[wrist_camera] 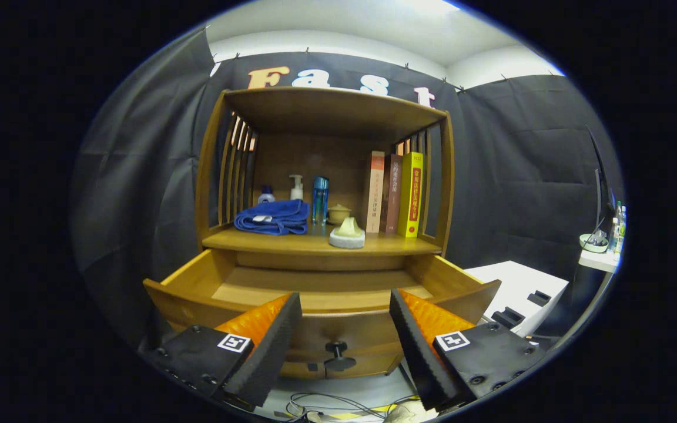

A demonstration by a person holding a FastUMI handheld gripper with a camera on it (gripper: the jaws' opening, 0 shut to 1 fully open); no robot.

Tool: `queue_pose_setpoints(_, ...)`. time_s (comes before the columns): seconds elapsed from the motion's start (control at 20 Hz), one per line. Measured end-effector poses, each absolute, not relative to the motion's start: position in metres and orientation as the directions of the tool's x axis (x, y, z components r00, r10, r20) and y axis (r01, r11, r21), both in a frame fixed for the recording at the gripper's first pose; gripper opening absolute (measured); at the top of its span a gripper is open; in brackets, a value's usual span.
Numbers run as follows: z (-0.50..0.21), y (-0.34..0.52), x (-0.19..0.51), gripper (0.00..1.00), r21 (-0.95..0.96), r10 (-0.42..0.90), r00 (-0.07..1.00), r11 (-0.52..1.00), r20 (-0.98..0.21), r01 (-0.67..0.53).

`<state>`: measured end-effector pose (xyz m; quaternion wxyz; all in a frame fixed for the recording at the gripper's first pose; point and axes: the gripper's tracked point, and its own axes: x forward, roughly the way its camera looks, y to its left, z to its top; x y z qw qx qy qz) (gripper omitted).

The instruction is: Pull open the drawer, take out the items inside it, and place them on the countertop above the cabinet.

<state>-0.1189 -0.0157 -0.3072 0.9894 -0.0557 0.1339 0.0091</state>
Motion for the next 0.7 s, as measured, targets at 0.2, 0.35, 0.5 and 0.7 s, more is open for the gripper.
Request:
queue_pose_setpoints(0.2, -0.336, -0.017, -0.126, 0.99, -0.097, -0.003, 0.952, 0.995, -0.306, -0.028)
queue_pose_setpoints(0.35, -0.347, -0.013, -0.125, 0.99, -0.109, 0.005, 0.949, 0.993, -0.315, -0.042)
queue_pose_setpoints(0.5, -0.353, -0.01, -0.122, 0.98, -0.138, 0.004, 0.948, 0.989, -0.318, -0.05)
queue_pose_setpoints(0.7, -0.359, -0.002, -0.115, 0.96, -0.112, 0.013, 0.947, 0.992, -0.32, -0.052)
